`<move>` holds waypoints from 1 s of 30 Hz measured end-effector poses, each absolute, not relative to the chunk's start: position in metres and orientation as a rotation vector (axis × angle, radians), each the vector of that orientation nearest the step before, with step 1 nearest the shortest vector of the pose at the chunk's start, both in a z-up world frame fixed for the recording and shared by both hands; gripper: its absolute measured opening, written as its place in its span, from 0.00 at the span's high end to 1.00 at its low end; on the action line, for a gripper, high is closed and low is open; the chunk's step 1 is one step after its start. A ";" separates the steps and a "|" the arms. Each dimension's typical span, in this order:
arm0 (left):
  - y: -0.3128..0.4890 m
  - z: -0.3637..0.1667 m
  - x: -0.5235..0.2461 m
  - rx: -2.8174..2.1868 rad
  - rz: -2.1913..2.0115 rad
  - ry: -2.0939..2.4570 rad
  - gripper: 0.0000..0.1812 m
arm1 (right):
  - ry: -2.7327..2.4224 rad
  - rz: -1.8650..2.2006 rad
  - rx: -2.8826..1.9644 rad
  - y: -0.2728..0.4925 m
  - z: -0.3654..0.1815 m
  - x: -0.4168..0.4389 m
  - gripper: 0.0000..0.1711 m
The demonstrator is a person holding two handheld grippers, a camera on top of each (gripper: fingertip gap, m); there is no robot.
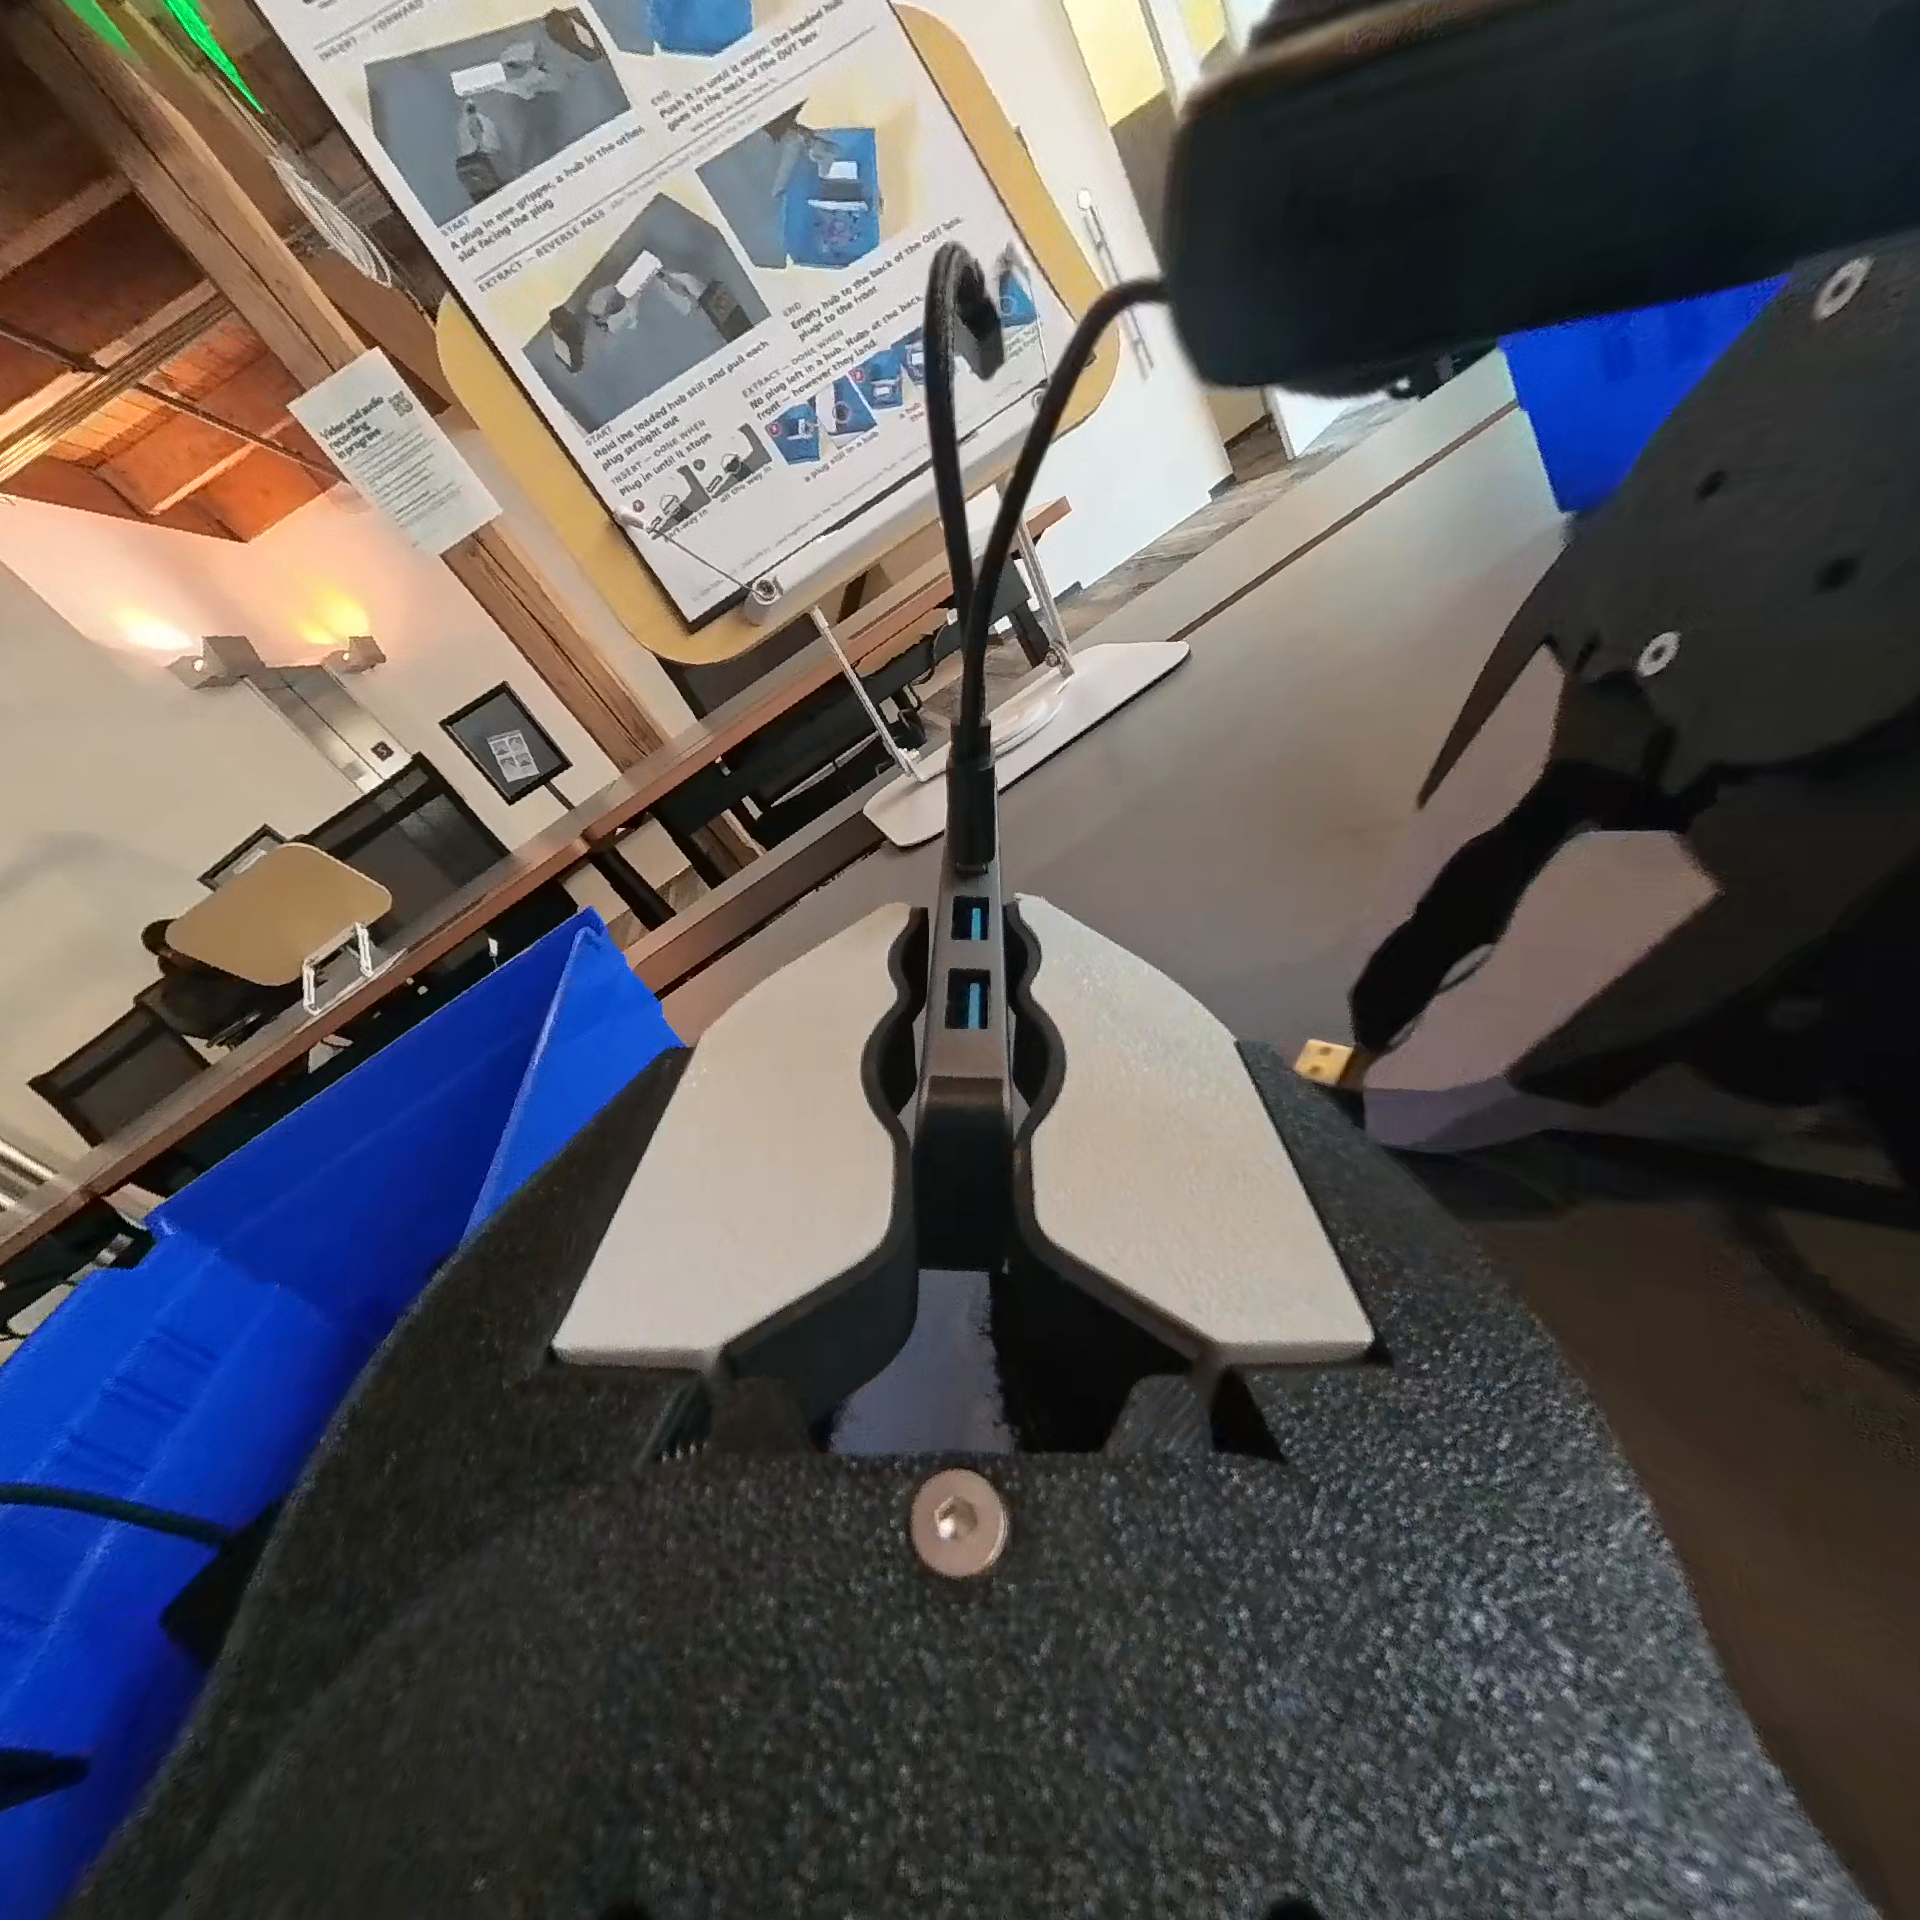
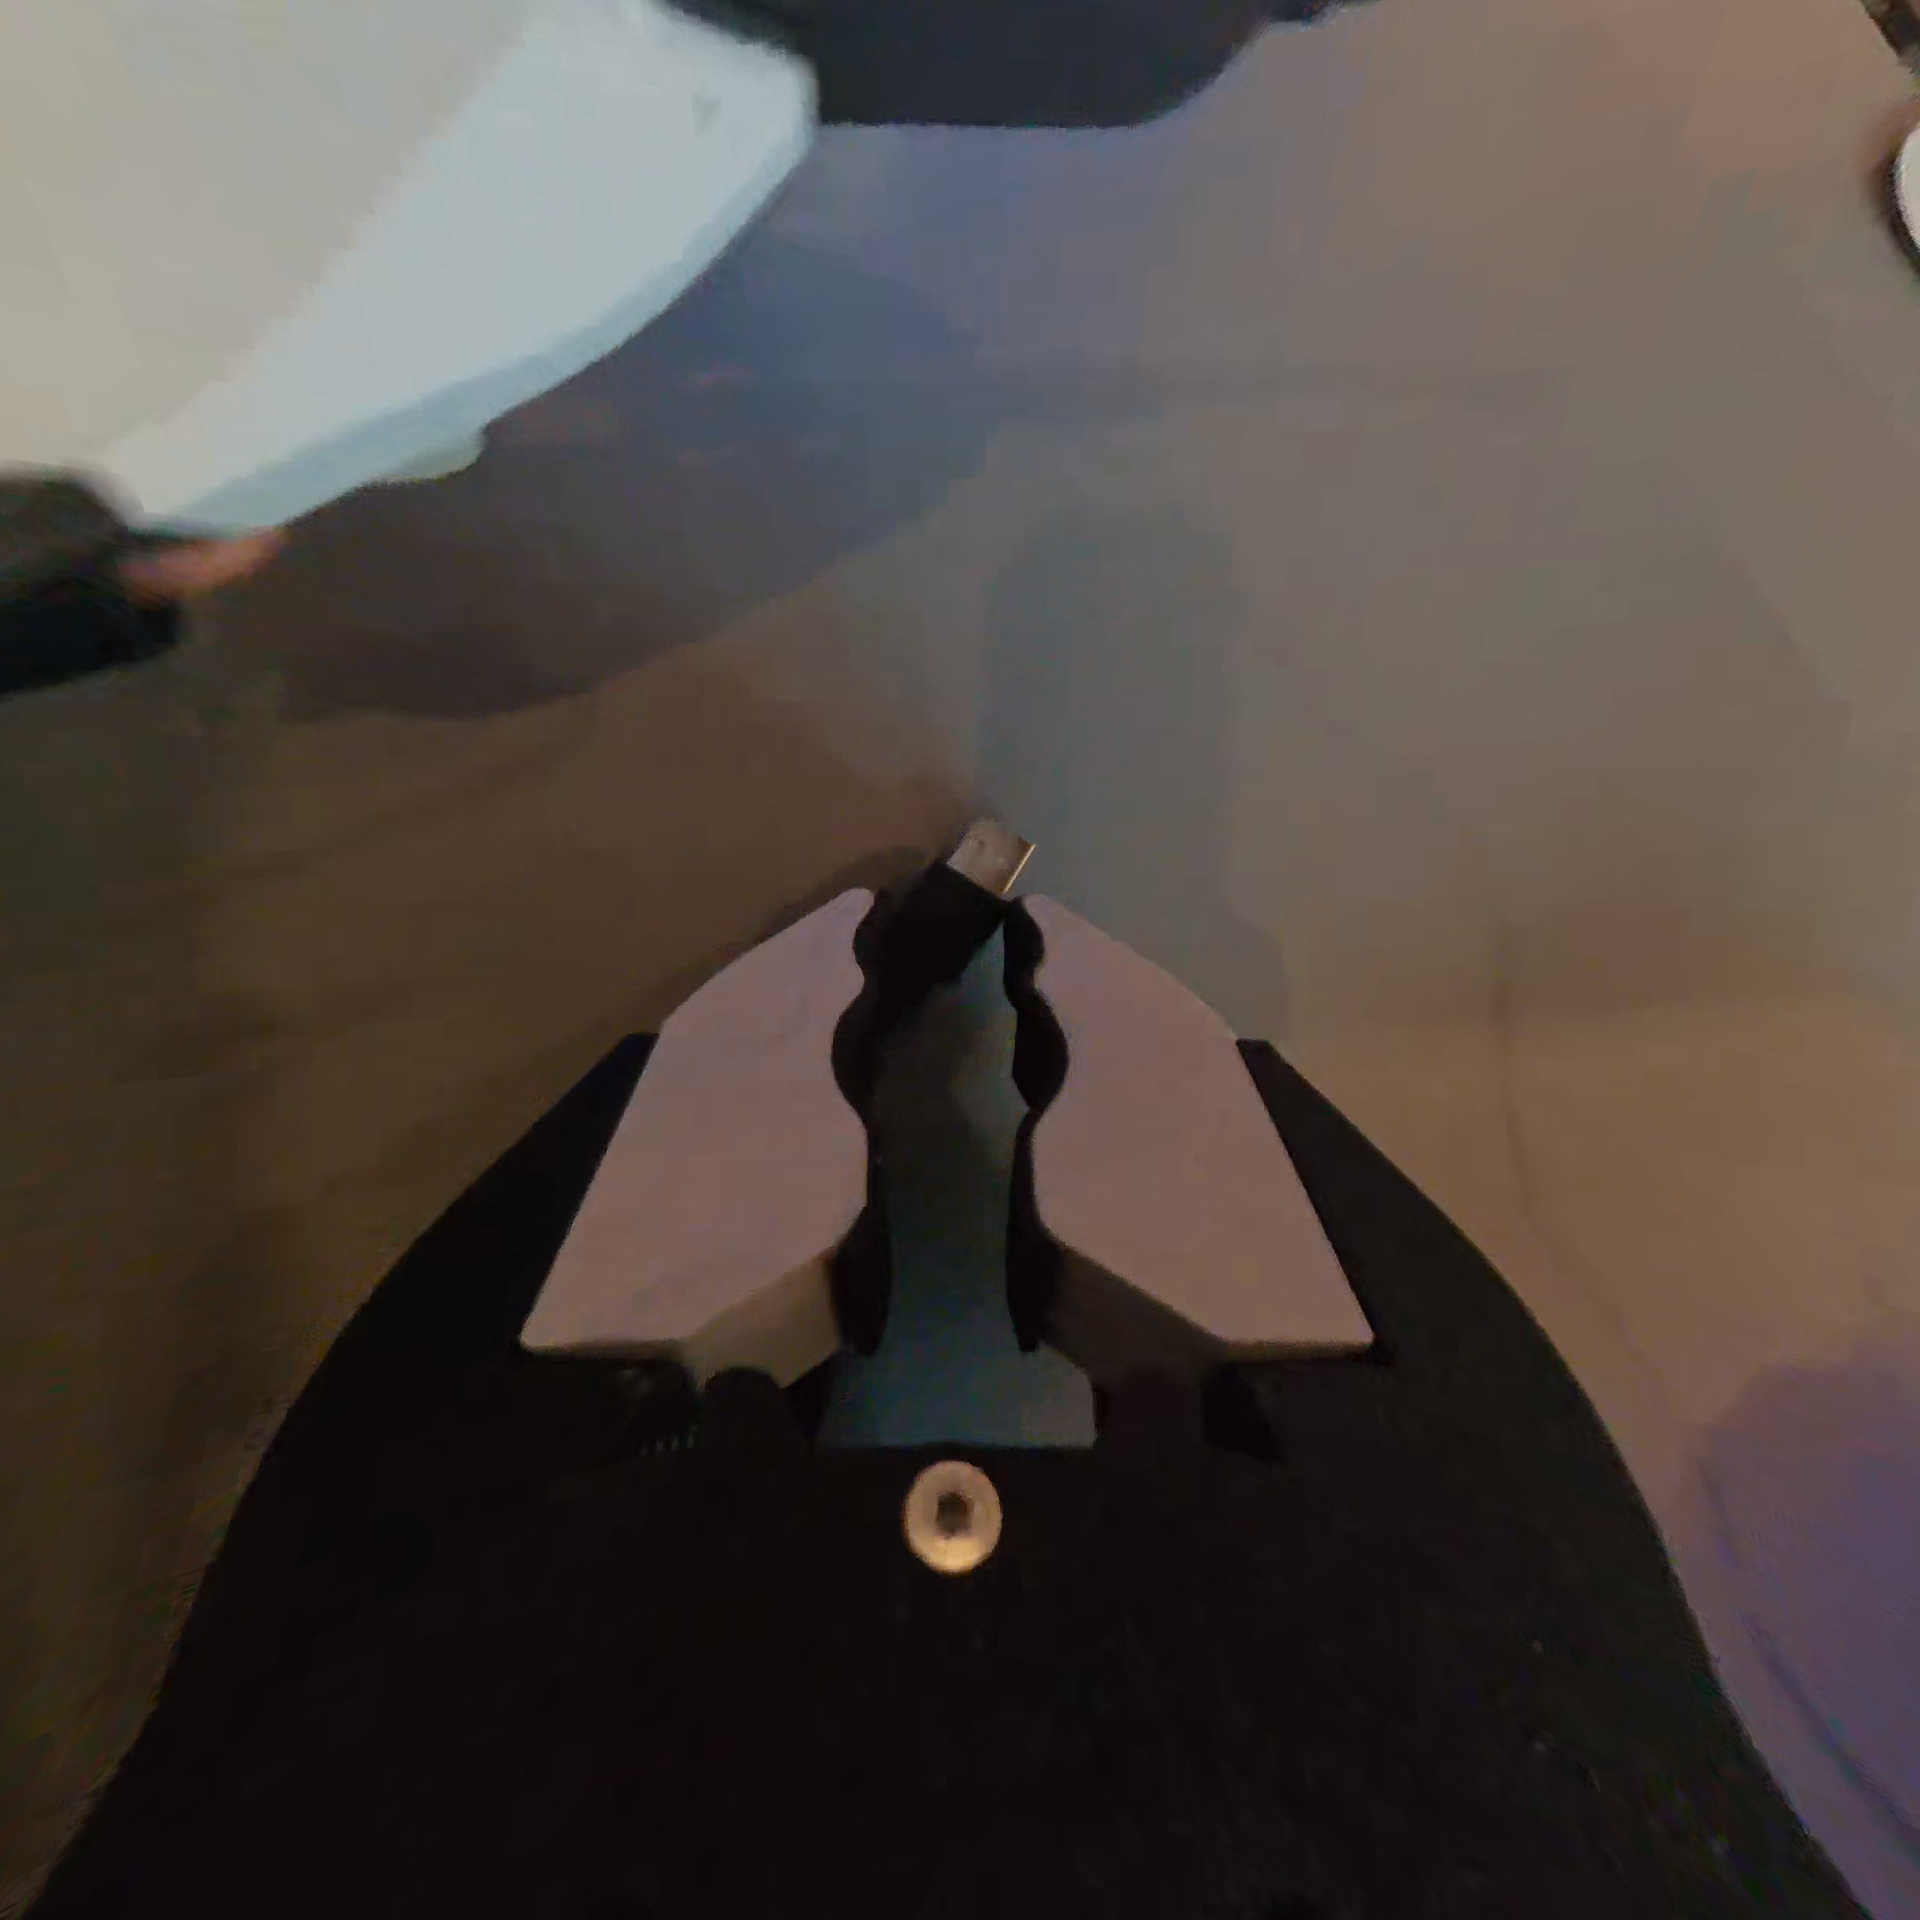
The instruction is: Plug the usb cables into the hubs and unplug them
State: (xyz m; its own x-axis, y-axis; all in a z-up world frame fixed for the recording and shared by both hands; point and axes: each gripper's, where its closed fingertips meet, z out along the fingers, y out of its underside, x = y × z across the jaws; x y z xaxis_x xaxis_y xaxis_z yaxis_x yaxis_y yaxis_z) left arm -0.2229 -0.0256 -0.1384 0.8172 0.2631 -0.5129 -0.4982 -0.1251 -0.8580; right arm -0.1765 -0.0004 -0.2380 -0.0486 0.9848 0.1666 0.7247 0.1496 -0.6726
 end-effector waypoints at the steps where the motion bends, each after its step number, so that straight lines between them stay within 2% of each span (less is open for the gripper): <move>1: -0.026 -0.139 -0.223 -1.569 0.655 0.196 0.92 | -1.869 0.575 -1.569 -0.005 -0.237 -0.173 0.88; 4: -0.024 -0.140 -0.219 -1.572 0.639 0.219 0.92 | -1.902 0.928 -1.344 -0.042 -0.208 -0.156 0.89; 9: -0.020 -0.135 -0.193 -1.522 0.574 0.327 0.92 | -1.722 1.782 -0.944 -0.093 -0.104 -0.084 0.89; 13: -0.020 -0.125 -0.165 -1.439 0.604 0.452 0.92 | -1.623 2.009 -0.628 -0.104 -0.060 -0.033 0.89; 22: -0.017 -0.128 -0.141 -1.408 0.547 0.528 0.92 | -1.591 2.010 -0.447 -0.109 -0.040 -0.005 0.89; 30: -0.014 -0.134 -0.136 -1.422 0.529 0.564 0.92 | -1.853 1.576 -0.779 -0.097 -0.075 -0.033 0.90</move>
State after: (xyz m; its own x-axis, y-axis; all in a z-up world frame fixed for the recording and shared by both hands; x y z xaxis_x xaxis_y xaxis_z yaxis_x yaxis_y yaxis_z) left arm -0.1362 -0.0144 -0.1337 0.7608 0.0053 -0.6490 -0.6473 0.0794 -0.7581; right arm -0.0326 -0.0972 -0.0752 -0.6622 0.7472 0.0568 0.0638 0.1317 -0.9892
